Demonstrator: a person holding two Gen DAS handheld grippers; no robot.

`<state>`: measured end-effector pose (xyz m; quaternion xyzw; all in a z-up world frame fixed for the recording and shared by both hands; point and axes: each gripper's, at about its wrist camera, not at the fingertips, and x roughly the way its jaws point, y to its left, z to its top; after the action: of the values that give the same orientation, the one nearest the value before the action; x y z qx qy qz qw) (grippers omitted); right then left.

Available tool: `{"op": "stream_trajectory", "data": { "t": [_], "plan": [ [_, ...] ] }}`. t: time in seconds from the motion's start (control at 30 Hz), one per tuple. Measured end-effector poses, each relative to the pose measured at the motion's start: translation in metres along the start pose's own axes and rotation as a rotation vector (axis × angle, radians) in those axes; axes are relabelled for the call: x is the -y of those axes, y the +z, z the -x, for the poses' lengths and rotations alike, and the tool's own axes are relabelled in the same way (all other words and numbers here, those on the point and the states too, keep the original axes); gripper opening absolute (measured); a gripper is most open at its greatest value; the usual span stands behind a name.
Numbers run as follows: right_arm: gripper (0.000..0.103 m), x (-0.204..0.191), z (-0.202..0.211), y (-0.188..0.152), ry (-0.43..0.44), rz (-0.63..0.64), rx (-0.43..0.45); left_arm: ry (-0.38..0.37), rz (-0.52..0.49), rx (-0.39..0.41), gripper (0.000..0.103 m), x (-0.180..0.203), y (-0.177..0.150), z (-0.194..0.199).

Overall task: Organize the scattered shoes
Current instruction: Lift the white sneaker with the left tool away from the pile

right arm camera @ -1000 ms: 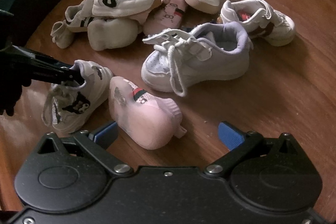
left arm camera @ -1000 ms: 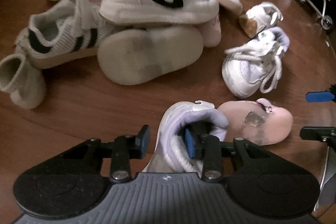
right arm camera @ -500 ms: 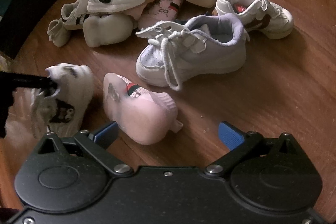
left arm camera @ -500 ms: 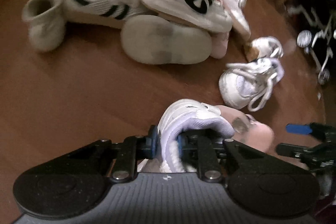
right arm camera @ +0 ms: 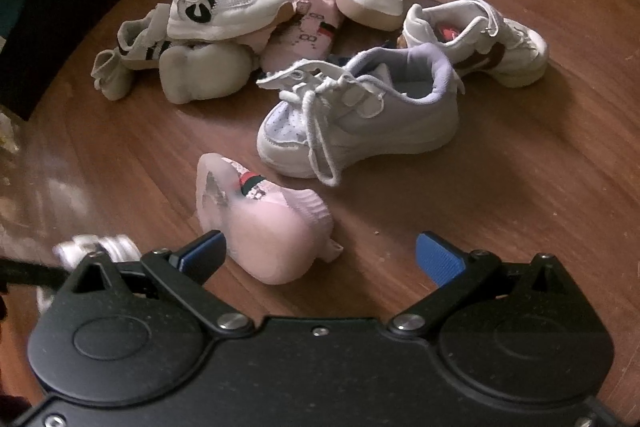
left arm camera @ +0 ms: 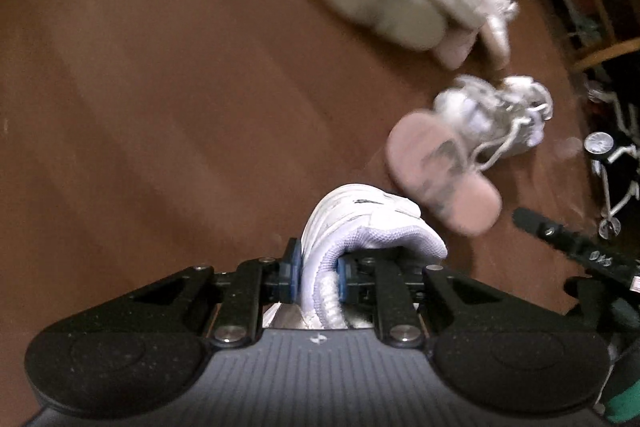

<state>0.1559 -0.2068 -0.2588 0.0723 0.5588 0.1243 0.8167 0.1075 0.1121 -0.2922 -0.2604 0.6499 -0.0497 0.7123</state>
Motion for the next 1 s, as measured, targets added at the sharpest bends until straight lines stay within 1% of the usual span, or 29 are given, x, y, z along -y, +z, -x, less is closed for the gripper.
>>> {"op": "stream_trajectory", "data": {
  "t": [0.07,0.17,0.23,0.3,0.43,0.57,0.6,0.67,0.7,0.8,0.83,0.87,0.93,1.0],
  "plan": [
    [0.103,-0.002,0.000,0.000,0.007,0.014,0.005,0.018,0.017,-0.004,0.017,-0.002,-0.004,-0.004],
    [0.102,-0.005,-0.001,-0.001,0.021,0.041,0.011,0.078,0.049,0.001,0.017,-0.006,-0.007,-0.012],
    [0.102,-0.009,-0.003,-0.002,0.026,0.069,0.007,0.098,0.039,0.003,0.017,-0.004,-0.007,-0.014],
    [0.102,-0.014,-0.004,-0.003,0.028,0.092,0.005,0.106,0.064,0.007,0.019,-0.004,-0.009,-0.014],
    [0.100,-0.024,-0.008,-0.006,0.030,0.148,0.004,0.072,0.121,-0.002,0.025,-0.009,-0.010,-0.015],
    [0.099,-0.032,-0.011,-0.006,0.012,0.215,0.001,0.046,0.114,-0.005,0.028,-0.009,-0.008,-0.011],
    [0.098,-0.033,-0.012,-0.006,0.010,0.228,-0.001,0.038,0.113,-0.001,0.030,-0.009,-0.008,-0.008],
    [0.097,-0.036,-0.015,-0.004,0.006,0.257,-0.003,0.022,0.096,0.007,0.040,-0.009,-0.007,-0.002],
    [0.097,-0.037,-0.017,-0.002,0.000,0.272,-0.004,0.013,0.088,0.012,0.049,-0.009,-0.007,0.001],
    [0.097,-0.039,-0.025,0.002,-0.009,0.310,-0.006,-0.025,0.065,0.033,0.050,-0.009,-0.007,0.012],
    [0.095,-0.040,-0.028,0.003,-0.010,0.321,-0.007,-0.034,0.056,0.043,0.050,-0.009,-0.006,0.015],
    [0.089,-0.040,-0.031,0.005,-0.012,0.331,-0.007,-0.037,0.052,0.050,0.050,-0.009,-0.006,0.017],
    [0.081,-0.041,-0.039,0.008,-0.007,0.350,-0.015,-0.039,0.053,0.077,0.050,-0.010,-0.004,0.024],
    [0.080,-0.040,-0.045,0.010,0.022,0.358,-0.022,-0.040,0.060,0.094,0.050,-0.012,-0.003,0.027]
  ]
}}
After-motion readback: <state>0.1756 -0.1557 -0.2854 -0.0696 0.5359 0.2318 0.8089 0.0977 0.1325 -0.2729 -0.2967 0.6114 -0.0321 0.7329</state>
